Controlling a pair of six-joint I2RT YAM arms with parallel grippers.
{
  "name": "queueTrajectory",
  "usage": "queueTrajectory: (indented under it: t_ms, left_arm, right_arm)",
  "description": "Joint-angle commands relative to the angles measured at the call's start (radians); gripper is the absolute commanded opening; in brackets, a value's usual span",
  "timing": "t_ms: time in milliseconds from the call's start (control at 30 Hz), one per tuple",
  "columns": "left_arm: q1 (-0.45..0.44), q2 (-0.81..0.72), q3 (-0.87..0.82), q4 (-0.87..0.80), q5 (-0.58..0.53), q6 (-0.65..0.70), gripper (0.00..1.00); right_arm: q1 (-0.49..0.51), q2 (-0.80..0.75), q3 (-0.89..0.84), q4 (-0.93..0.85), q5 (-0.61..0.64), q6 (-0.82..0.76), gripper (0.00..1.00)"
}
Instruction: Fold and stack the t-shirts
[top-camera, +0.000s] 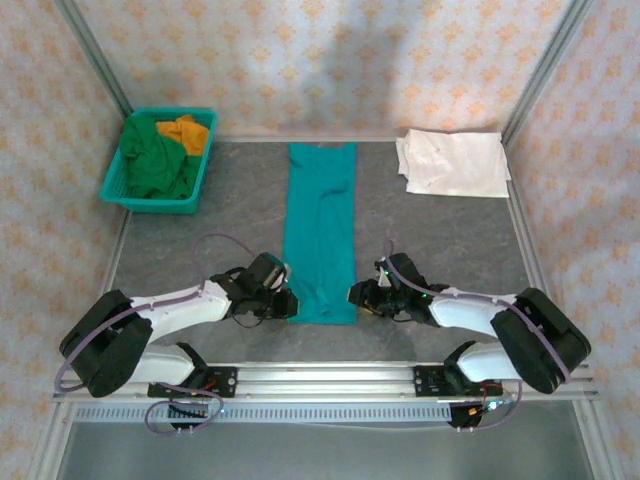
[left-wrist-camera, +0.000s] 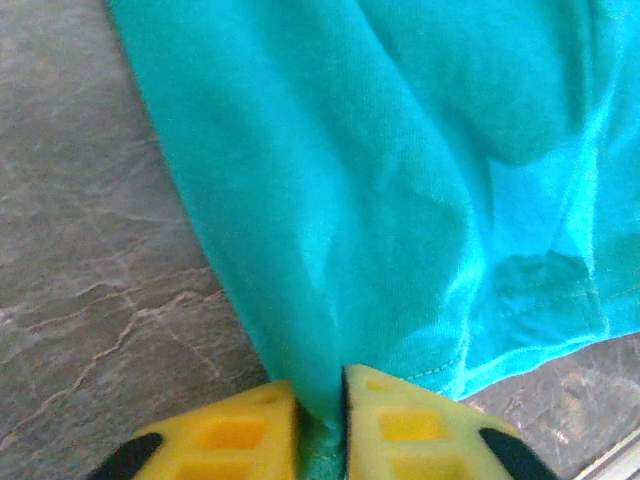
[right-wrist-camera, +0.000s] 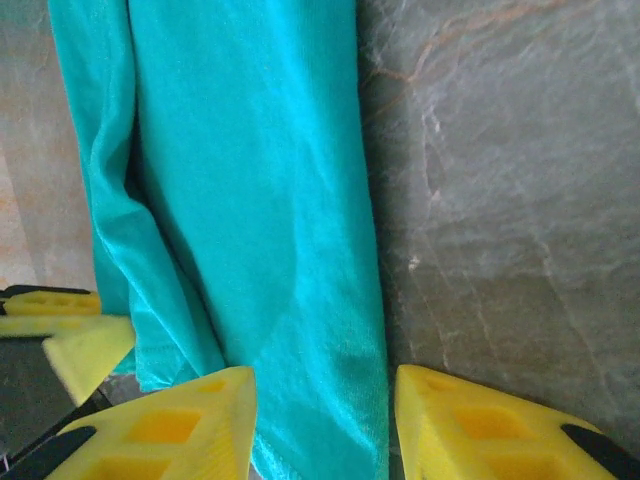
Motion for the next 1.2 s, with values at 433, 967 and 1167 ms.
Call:
queueTrajectory:
  t_ms: [433,967,1167]
  left_arm:
    - [-0.005,-0.088,-0.091,-0.016,-0.09,-0.013,0.0]
    - [-0.005,-0.241,-0.131,-0.006,-0.123,-0.003,0.0]
    - [-0.012,-0.277,-0.15,-0.105,-0.112,0.029,0.0]
  right_arm:
    - [0.094,-0.028,-0.025,0.007,0.028,0.089,0.4]
    - [0.126,-0.022,-0.014,0.025,0.055,0.098,0.0]
    - [0.15,-0.069,-0.047,-0.016,0.052,0.082,0.0]
